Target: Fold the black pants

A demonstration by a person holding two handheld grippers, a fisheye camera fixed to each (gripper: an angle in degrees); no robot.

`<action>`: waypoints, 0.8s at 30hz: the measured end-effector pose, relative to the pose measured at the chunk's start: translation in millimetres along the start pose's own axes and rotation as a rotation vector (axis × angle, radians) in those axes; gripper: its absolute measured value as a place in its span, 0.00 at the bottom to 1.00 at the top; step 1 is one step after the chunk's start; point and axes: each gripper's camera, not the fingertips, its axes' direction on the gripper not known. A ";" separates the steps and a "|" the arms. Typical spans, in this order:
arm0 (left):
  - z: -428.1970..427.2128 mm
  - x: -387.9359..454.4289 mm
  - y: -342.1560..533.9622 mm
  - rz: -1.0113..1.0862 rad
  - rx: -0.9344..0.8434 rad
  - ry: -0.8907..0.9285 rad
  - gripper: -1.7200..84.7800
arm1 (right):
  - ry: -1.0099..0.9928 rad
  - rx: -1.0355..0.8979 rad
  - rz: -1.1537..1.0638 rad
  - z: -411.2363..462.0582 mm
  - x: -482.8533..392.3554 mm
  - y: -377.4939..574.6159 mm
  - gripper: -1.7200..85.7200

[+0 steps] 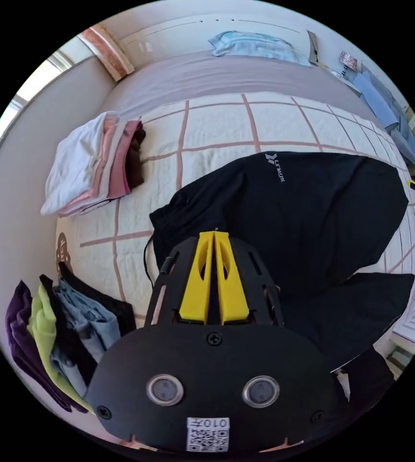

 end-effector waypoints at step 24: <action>23.7 48.3 -128.3 0.650 -0.044 -0.175 0.13 | 0.259 -0.173 -0.891 -8.7 -124.5 -134.3 0.15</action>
